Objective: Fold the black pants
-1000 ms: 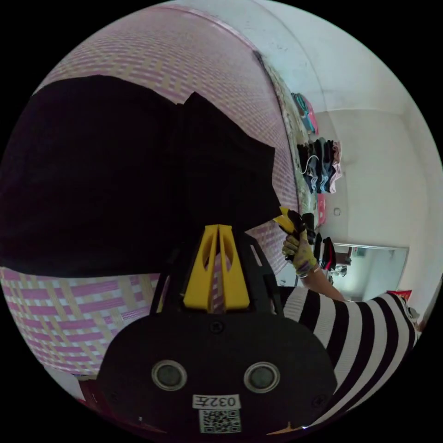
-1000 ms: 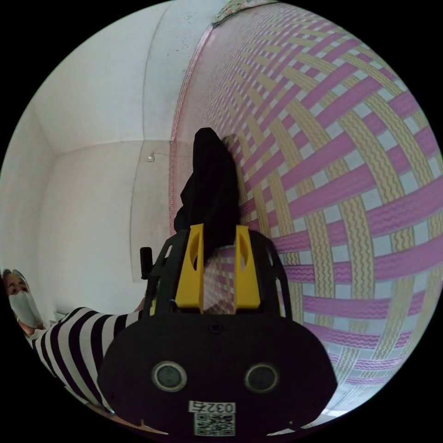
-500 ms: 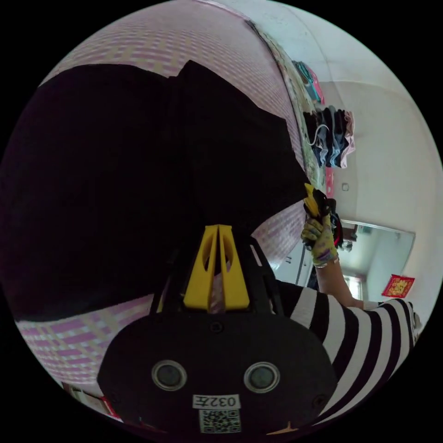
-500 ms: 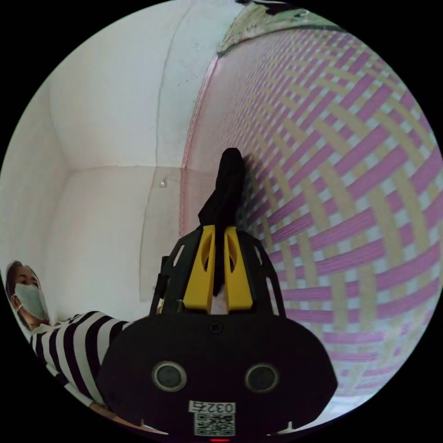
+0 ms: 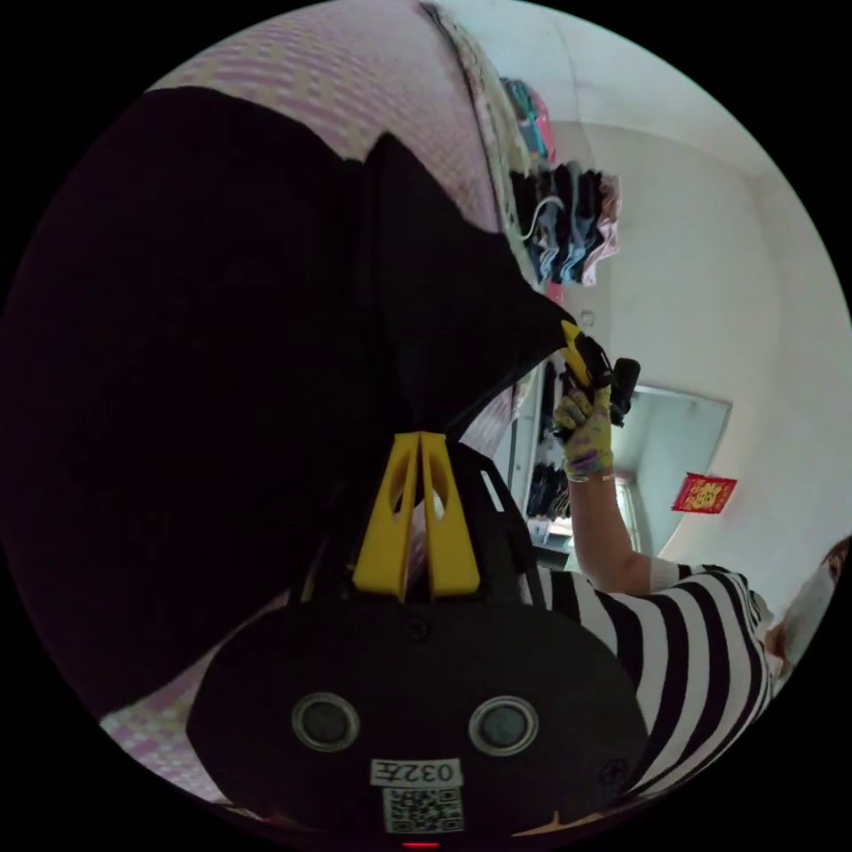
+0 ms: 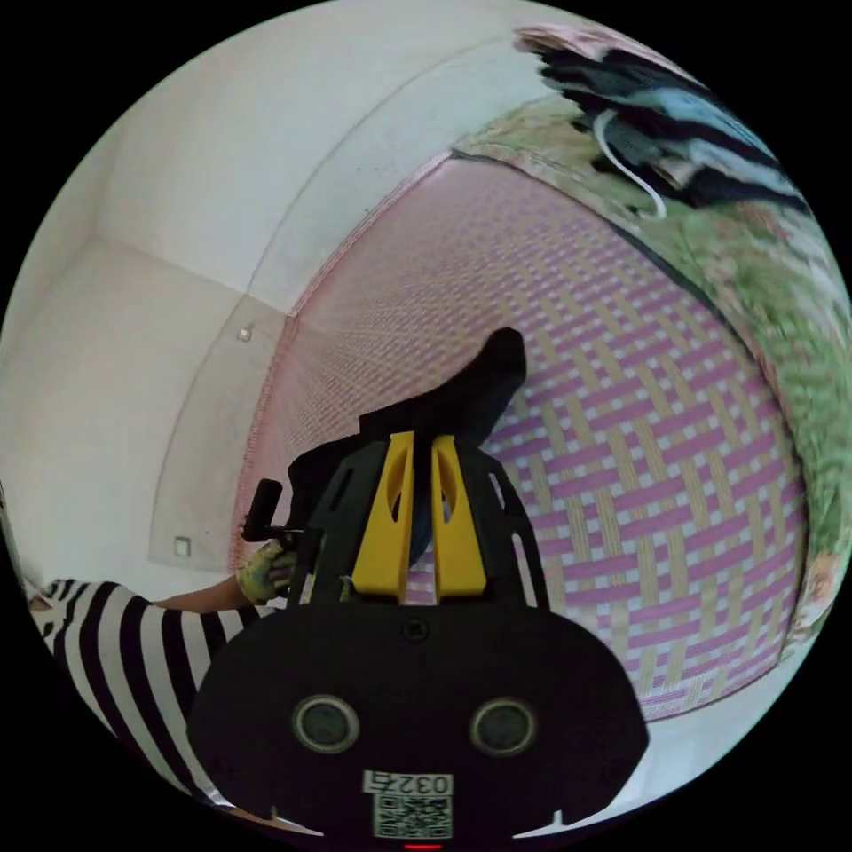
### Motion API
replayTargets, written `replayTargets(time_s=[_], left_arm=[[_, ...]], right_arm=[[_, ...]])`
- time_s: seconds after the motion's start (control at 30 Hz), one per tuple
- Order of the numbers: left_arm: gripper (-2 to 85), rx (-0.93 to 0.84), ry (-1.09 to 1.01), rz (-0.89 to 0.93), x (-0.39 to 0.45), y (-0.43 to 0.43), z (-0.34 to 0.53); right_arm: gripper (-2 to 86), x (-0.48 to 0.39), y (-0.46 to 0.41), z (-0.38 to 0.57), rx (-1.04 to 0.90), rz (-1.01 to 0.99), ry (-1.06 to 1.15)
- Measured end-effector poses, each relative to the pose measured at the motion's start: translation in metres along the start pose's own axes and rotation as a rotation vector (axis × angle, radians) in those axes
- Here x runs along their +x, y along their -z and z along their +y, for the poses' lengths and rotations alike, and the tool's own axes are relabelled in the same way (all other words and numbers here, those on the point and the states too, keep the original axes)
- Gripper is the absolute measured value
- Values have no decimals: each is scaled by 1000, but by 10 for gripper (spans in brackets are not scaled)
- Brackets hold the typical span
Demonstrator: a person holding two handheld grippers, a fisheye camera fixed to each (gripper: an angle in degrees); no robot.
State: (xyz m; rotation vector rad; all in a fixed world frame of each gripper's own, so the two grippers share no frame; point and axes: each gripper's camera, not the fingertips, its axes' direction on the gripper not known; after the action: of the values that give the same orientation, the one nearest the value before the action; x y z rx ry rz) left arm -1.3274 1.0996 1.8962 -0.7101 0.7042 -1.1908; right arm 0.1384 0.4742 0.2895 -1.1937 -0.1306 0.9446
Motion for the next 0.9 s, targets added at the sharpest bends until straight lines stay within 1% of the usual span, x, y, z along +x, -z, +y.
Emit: replayTargets(time_s=[0.07,0.1,0.17,0.2,0.27,0.37,0.4,0.47,0.53,0.57,0.63,0.67,0.73,0.9], left_arm=[[-9,135,25,41,-9,42,28],[-9,163,28,40,-12,52,36],[-9,267,39,7,-20,93,68],[-9,292,42,-1,-22,102,76],[-9,396,58,-4,-30,137,107],[-9,527,85,3,-41,173,141],[-9,548,90,3,-43,178,147],[-9,601,120,-6,-55,193,165],[-9,621,154,5,-66,197,174],[-9,630,174,23,-74,198,178],[-9,621,205,43,-84,197,182],[-9,603,211,53,-88,196,182],[-9,583,211,61,-93,195,182],[-9,541,219,74,-104,191,177]], right_arm=[[26,-56,-16,-8,-23,59,167],[27,-71,-21,-9,-32,72,212],[28,-137,-48,-10,-74,96,401],[28,-154,-56,-9,-88,98,447],[30,-219,-95,3,-169,102,616],[32,-287,-155,35,-284,74,777],[32,-296,-168,42,-305,62,795],[34,-318,-226,71,-389,24,825],[35,-318,-275,93,-451,21,829],[36,-311,-307,103,-537,15,796],[36,-300,-336,112,-626,-34,721],[35,-298,-339,112,-623,-37,691],[35,-302,-333,109,-607,-27,702],[34,-335,-301,108,-523,26,811]])
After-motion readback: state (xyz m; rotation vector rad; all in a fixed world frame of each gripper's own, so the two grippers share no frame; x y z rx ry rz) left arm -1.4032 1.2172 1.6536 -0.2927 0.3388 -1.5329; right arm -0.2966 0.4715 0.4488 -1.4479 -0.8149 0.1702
